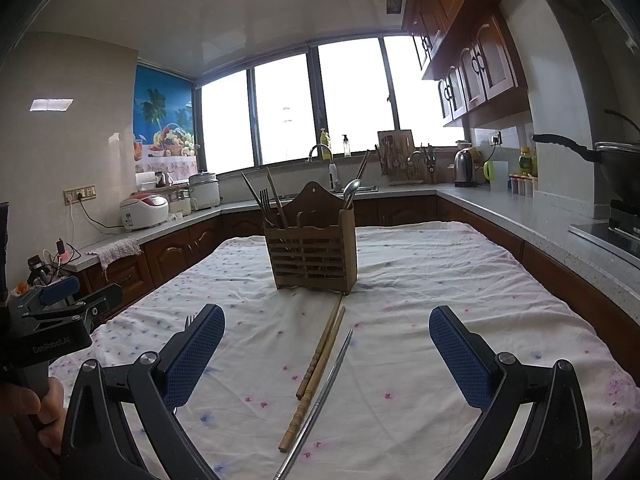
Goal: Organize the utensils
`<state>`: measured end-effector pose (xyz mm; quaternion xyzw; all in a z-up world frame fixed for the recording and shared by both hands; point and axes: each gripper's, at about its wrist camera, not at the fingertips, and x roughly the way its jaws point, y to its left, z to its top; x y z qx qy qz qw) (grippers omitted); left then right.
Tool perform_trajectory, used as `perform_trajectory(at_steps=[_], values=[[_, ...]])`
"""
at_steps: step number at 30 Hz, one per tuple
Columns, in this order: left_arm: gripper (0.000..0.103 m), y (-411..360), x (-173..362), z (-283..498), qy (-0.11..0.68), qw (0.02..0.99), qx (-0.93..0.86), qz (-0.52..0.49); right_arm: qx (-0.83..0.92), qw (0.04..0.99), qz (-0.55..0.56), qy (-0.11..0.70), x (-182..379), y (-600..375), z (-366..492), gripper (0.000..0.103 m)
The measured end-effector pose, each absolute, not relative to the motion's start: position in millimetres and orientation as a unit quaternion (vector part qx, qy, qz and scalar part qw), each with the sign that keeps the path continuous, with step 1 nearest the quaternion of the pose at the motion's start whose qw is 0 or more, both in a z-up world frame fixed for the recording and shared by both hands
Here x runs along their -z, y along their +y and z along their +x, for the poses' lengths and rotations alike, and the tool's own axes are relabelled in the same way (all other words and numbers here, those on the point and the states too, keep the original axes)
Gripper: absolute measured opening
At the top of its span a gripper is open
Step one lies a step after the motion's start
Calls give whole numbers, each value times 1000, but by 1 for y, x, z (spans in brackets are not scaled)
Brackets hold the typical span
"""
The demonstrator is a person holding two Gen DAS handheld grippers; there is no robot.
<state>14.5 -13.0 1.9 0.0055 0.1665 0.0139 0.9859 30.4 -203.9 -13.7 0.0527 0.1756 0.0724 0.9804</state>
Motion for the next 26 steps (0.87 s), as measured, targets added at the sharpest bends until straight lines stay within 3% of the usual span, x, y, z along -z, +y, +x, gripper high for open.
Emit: perform_trajectory(at_steps=[26], values=[[102,-16,1,28,187,982,-4,-3,-63,975,61,203,22,-206,46,103]])
